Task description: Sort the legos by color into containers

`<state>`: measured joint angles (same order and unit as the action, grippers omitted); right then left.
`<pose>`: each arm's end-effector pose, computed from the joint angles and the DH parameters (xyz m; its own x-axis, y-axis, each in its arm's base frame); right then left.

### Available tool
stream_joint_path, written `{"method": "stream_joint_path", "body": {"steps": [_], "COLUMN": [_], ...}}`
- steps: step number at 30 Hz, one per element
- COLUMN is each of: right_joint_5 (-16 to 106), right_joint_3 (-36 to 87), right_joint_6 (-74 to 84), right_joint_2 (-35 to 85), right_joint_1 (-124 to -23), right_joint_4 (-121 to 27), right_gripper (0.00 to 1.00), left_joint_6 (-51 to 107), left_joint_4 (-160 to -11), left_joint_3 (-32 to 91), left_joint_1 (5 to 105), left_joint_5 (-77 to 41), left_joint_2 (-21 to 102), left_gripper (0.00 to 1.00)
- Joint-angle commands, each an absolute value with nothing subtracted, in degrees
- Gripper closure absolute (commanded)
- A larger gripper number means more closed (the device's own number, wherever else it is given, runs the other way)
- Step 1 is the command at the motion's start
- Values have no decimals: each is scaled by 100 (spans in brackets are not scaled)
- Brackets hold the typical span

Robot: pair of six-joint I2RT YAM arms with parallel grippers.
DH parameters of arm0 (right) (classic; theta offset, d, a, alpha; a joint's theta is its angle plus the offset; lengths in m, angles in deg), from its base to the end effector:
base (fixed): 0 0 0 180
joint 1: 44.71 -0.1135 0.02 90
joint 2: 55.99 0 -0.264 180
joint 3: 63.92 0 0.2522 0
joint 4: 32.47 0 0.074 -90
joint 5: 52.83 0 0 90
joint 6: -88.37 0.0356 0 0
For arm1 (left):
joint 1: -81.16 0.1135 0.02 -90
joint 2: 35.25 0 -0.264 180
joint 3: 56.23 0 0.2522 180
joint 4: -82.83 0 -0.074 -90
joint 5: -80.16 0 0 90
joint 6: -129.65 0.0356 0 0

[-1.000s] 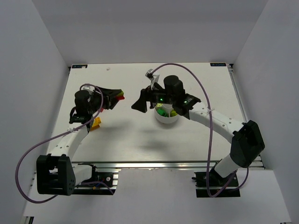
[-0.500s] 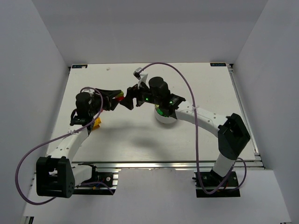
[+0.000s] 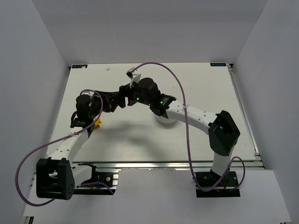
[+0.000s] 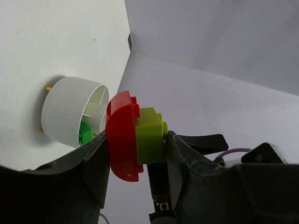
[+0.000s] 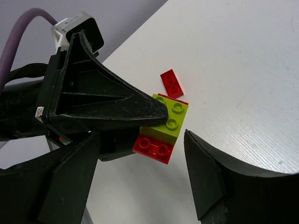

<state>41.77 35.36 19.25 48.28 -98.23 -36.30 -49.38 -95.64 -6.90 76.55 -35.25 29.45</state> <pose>0.2620 0.3591 0.3306 -0.3876 0.0733 -0.9189 -0.7604 0.5381 0.3637 0.2499 -0.0355 0.2545 -0.4867 -0.8668 0.1085 -0.2816 0.0380 -0.9588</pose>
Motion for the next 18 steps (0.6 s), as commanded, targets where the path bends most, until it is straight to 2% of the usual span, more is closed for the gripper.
{"method": "stream_joint_path", "body": {"steps": [1, 14, 18], "right_joint_5": [3743, 3541, 3576], "right_joint_3": [3809, 3615, 3633], "right_joint_6": [1893, 1762, 1717], "right_joint_2": [4904, 5010, 5089], "right_joint_1": [-9938, -9982, -9991], "right_joint_4": [-3569, -3112, -3015], "right_gripper": [24, 37, 46], "left_joint_6": [-4982, -5088, -5131], "left_joint_4": [-9730, -9730, -9730], "left_joint_3": [-758, -758, -784], "left_joint_1": [7632, 7623, 7623], "left_joint_5": [-3568, -3586, -3559], "left_joint_2": [2662, 2557, 2495], "left_gripper": [62, 62, 62]}}
